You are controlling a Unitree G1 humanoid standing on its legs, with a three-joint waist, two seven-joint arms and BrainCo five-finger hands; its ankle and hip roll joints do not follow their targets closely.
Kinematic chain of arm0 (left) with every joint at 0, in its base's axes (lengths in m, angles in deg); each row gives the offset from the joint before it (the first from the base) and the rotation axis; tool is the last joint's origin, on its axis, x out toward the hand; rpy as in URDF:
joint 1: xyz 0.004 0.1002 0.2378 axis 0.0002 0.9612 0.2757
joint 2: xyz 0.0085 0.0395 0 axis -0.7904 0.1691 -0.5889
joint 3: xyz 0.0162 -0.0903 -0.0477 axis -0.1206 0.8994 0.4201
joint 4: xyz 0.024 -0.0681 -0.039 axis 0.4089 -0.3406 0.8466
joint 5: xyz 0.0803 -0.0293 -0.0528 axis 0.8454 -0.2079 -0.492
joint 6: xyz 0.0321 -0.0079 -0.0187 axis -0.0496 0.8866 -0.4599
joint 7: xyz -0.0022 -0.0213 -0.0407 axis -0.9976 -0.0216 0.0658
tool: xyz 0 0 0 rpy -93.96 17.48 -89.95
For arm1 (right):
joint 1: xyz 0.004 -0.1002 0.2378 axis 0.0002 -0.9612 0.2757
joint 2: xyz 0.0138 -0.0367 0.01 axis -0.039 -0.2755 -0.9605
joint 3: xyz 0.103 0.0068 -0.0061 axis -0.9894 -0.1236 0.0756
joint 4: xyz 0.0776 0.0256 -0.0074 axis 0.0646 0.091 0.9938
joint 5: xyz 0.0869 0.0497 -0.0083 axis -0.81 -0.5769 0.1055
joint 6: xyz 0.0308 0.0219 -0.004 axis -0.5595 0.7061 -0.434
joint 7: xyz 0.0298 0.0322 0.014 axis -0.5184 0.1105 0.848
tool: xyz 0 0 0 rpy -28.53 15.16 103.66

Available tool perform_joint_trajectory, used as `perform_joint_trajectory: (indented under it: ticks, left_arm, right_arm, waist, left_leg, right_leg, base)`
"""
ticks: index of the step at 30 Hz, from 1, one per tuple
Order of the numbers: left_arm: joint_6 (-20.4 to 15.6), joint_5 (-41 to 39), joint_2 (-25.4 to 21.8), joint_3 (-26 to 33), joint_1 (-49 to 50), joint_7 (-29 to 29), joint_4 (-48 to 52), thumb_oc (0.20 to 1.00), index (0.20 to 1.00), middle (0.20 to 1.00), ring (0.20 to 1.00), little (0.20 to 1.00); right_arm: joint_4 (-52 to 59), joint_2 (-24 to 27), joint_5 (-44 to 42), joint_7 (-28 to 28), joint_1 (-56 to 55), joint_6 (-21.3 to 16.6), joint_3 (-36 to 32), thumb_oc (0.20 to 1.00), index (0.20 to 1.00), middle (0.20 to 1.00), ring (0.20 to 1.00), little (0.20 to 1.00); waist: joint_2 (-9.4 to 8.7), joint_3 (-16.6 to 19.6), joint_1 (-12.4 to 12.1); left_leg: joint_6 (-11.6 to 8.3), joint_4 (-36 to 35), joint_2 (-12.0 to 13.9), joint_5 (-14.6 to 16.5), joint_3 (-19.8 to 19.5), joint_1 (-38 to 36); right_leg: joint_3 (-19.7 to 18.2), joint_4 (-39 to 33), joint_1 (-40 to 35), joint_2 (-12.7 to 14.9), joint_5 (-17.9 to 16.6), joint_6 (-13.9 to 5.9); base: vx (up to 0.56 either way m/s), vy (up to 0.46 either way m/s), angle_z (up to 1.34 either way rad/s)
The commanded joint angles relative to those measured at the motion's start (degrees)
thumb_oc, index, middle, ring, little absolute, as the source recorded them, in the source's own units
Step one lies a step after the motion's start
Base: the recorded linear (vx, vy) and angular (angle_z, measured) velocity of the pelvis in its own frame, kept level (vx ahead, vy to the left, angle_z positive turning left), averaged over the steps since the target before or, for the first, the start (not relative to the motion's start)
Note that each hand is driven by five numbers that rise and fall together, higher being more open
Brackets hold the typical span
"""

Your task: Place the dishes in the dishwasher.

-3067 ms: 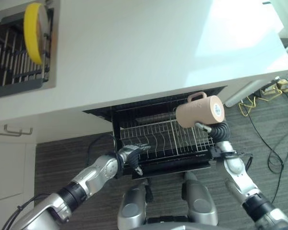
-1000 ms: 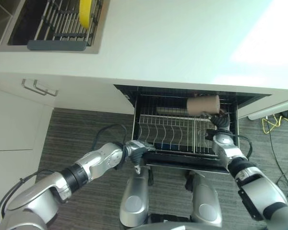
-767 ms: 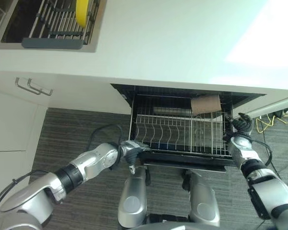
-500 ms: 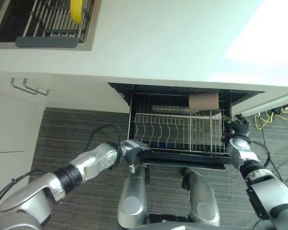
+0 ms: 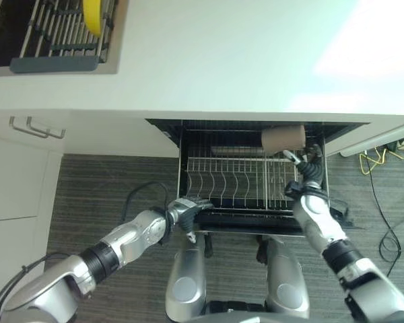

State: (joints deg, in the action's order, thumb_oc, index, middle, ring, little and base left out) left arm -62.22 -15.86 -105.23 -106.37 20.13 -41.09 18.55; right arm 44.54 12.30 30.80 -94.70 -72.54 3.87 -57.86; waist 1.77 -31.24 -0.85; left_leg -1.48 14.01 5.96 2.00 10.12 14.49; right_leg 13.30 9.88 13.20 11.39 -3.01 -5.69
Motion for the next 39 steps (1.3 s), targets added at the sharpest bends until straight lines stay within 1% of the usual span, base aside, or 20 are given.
perform_joint_trajectory:
  ticks: [1,2,4,6,7,16,17,18,20,22,23,24,25,26,29,31,34,35,37,39]
  left_arm:
    - [-1.07,2.61,-3.45,2.08,3.08,-8.5,4.72,1.0,1.0,1.0,1.0,1.0]
    - [-1.71,2.72,-3.19,4.28,4.89,-11.93,4.53,1.0,1.0,1.0,1.0,1.0]
    - [-2.16,2.68,-2.77,7.55,7.15,-15.48,4.52,1.0,1.0,1.0,1.0,1.0]
    - [-2.49,3.14,-2.65,9.88,8.86,-17.11,4.85,1.0,1.0,1.0,1.0,1.0]
    - [-2.85,3.64,-2.32,13.15,11.04,-19.22,5.72,1.0,1.0,1.0,1.0,1.0]
    - [-5.33,2.44,-0.59,22.3,16.32,-21.36,9.74,1.0,1.0,1.0,1.0,1.0]
    - [-6.28,1.8,-0.29,23.91,17.03,-22.77,10.78,1.0,1.0,1.0,1.0,1.0]
    - [-8.66,0.59,0.39,26.79,18.31,-24.9,12.67,1.0,1.0,1.0,1.0,1.0]
    - [-15.88,-1.2,2.24,32.73,20.19,-29.56,15.23,1.0,1.0,1.0,1.0,1.0]
    - [-18.88,-2.69,3.13,34.92,20.81,-31.6,16.72,1.0,1.0,1.0,1.0,1.0]
    - [-18.88,-2.69,3.13,34.92,20.81,-31.6,16.72,1.0,1.0,1.0,1.0,1.0]
    - [-22.27,-5.36,4.86,37.11,20.6,-32.84,17.97,1.0,1.0,1.0,1.0,1.0]
    - [-23.79,-7.14,5.47,37.53,20.27,-32.89,18.14,1.0,1.0,1.0,1.0,1.0]
    - [-24.35,-8.41,5.85,37.8,20.25,-32.74,18.33,1.0,1.0,1.0,1.0,1.0]
    - [-30.88,-14.02,8.51,38.76,19.81,-29.75,20.22,1.0,1.0,1.0,1.0,1.0]
    - [-32.67,-17.26,9.49,38.44,18.7,-28.53,21.13,1.0,1.0,1.0,1.0,1.0]
    - [-32.86,-33.58,13.17,37.88,16.8,-21.19,20.7,1.0,1.0,1.0,1.0,1.0]
    - [-32.12,-36.39,13.7,37.88,16.64,-19.68,20.64,1.0,1.0,1.0,1.0,1.0]
    - [-30.09,-48.55,16.65,37.49,16.42,-12.71,18.9,1.0,1.0,1.0,1.0,1.0]
    - [-29.13,-50.88,17.87,36.89,16.79,-9.57,18.37,1.0,1.0,1.0,1.0,1.0]
  right_arm:
    - [-0.7,2.57,3.19,4.46,-1.34,-7.27,-4.24,1.0,1.0,1.0,1.0,1.0]
    - [2.2,2.83,3.73,6.07,-4.05,-8.11,-5.16,1.0,1.0,1.0,1.0,1.0]
    - [6.05,3.34,3.31,8.45,-7.53,-8.7,-6.74,1.0,1.0,1.0,1.0,1.0]
    - [8.81,3.75,3.09,9.8,-9.68,-8.42,-7.69,1.0,1.0,1.0,1.0,1.0]
    - [12.35,4.02,2.55,11.38,-12.48,-7.27,-8.78,1.0,1.0,1.0,1.0,1.0]
    - [19.31,4.33,1.9,13.48,-18.61,-3.4,-10.49,1.0,1.0,1.0,1.0,1.0]
    - [20.48,4.19,1.79,13.81,-19.48,-3.2,-10.85,1.0,1.0,1.0,1.0,1.0]
    - [22.09,4.08,1.76,14.3,-21.0,-3.19,-11.42,1.0,1.0,1.0,1.0,1.0]
    - [24.47,3.62,1.42,15.45,-23.25,-3.23,-13.54,1.0,1.0,1.0,1.0,1.0]
    - [25.47,3.3,1.25,15.59,-23.57,-3.4,-14.13,1.0,1.0,1.0,1.0,1.0]
    - [25.47,3.3,1.25,15.59,-23.57,-3.4,-14.13,1.0,1.0,1.0,1.0,1.0]
    - [27.18,2.62,2.91,15.34,-23.18,-3.41,-14.63,1.0,1.0,1.0,1.0,1.0]
    - [27.81,2.65,4.17,15.31,-22.93,-3.72,-14.83,1.0,1.0,1.0,1.0,1.0]
    - [28.27,2.75,4.33,15.7,-22.91,-4.09,-15.04,1.0,1.0,1.0,1.0,1.0]
    - [30.58,2.5,2.63,19.57,-22.14,-4.79,-15.77,1.0,1.0,1.0,1.0,1.0]
    - [31.06,2.3,3.61,21.9,-20.63,-5.0,-15.4,1.0,1.0,1.0,1.0,1.0]
    - [31.77,1.89,10.58,22.13,-16.87,-7.06,-13.21,1.0,1.0,1.0,1.0,1.0]
    - [31.85,1.93,10.8,22.27,-16.47,-6.94,-12.99,1.0,1.0,1.0,1.0,1.0]
    - [31.42,1.23,9.73,24.6,-15.2,-7.14,-12.19,1.0,1.0,1.0,1.0,1.0]
    - [30.92,1.28,8.98,26.18,-14.53,-7.34,-12.09,1.0,1.0,1.0,1.0,1.0]
  waist:
    - [-0.39,1.95,0.01]
    - [-0.55,2.78,0.52]
    - [-0.78,4.42,1.12]
    - [-0.96,5.72,1.49]
    - [-1.28,8.04,2.01]
    - [-1.07,15.92,2.75]
    - [-1.12,17.0,2.81]
    - [-1.27,18.33,2.89]
    - [-1.4,20.68,3.09]
    - [-1.36,21.48,2.92]
    - [-1.36,21.48,2.92]
    - [-1.49,22.57,2.52]
    - [-1.58,22.94,2.51]
    - [-1.57,23.09,2.55]
    - [-1.64,24.21,2.5]
    - [-1.55,24.75,2.38]
    - [-1.56,25.45,1.75]
    - [-1.54,25.49,1.69]
    - [-1.68,25.66,1.3]
    - [-1.73,25.85,0.9]
  left_leg:
    - [-3.8,-1.77,4.95,2.15,-3.76,-2.46]
    - [-3.81,-2.98,5.01,1.8,-3.05,-3.46]
    - [-3.98,-5.06,5.19,1.27,-1.95,-5.32]
    - [-4.16,-6.49,5.41,0.88,-1.19,-6.8]
    - [-4.46,-8.23,5.72,0.4,0.04,-9.14]
    - [-5.17,-14.07,7.24,-1.13,2.74,-16.48]
    - [-5.3,-15.47,7.31,-1.52,3.13,-17.6]
    - [-5.51,-17.35,7.37,-2.06,3.56,-19.15]
    - [-5.79,-18.63,7.51,-1.79,3.42,-20.95]
    - [-5.86,-18.99,7.5,-1.38,2.85,-21.57]
    - [-5.86,-18.99,7.5,-1.38,2.85,-21.57]
    - [-6.05,-19.01,7.45,-0.79,2.11,-22.06]
    - [-6.15,-19.01,7.46,-0.55,1.81,-22.34]
    - [-6.17,-19.01,7.48,-0.5,1.67,-22.48]
    - [-6.37,-19.01,7.56,-0.21,0.75,-23.26]
    - [-6.67,-19.01,7.76,-0.13,0.47,-23.68]
    - [-7.32,-19.01,8.32,-0.08,0.25,-24.16]
    - [-7.37,-19.01,8.38,-0.1,0.14,-24.15]
    - [-7.49,-19.01,8.62,-0.25,-0.2,-24.31]
    - [-7.58,-19.01,8.89,-0.4,-0.44,-24.28]
  right_leg:
    - [-0.92,-2.38,-2.33,9.05,-1.33,-8.1]
    - [-0.76,-2.91,-2.97,9.05,-1.25,-8.25]
    - [-0.23,-3.75,-4.23,8.94,-1.03,-8.48]
    - [0.24,-4.35,-5.33,8.78,-0.84,-8.58]
    - [0.86,-5.14,-7.25,8.44,-0.29,-8.67]
    - [1.93,-7.41,-12.78,7.27,1.29,-9.02]
    - [2.1,-8.27,-13.63,7.06,1.17,-9.06]
    - [2.25,-9.5,-14.87,6.82,0.93,-9.1]
    - [2.47,-10.58,-16.73,6.43,1.07,-8.97]
    - [2.8,-10.65,-17.73,6.29,1.58,-8.93]
    - [2.8,-10.65,-17.73,6.29,1.58,-8.93]
    - [3.31,-10.96,-19.01,5.97,2.17,-8.75]
    - [3.46,-11.16,-19.57,5.84,2.34,-8.7]
    - [3.49,-11.25,-19.8,5.76,2.39,-8.66]
    - [2.74,-11.84,-20.74,5.05,2.6,-8.25]
    - [2.59,-12.67,-21.35,4.78,2.36,-8.19]
    - [2.64,-14.05,-22.08,4.46,1.72,-8.25]
    - [2.67,-14.02,-22.13,4.37,1.76,-8.2]
    - [3.08,-13.74,-22.37,4.17,2.02,-7.82]
    - [3.48,-13.73,-22.53,4.11,2.1,-7.72]
  base:
    - [0.01,0.074,-0.13]
    - [0.02,0.068,-0.1]
    - [0.03,0.048,-0.08]
    - [0.07,0.023,-0.04]
    - [0.09,0.019,-0.04]
    - [0.08,0.032,-0.05]
    - [0.08,0.035,0.03]
    - [0.07,0.052,0.06]
    - [0.09,0.051,0.08]
    - [0.06,0.015,0.03]
    - [0.06,-0.003,0.06]
    - [0.05,-0.007,0.07]
    - [0.06,-0.004,0.07]
    - [0.04,0.003,0.1]
    - [0.03,0.001,0.04]
    - [0.0,0.0,0.0]
    - [0.0,-0.011,0.0]
    - [-0.01,-0.033,0.04]
    - [0.01,-0.041,0.07]
    - [0.01,-0.048,0.2]
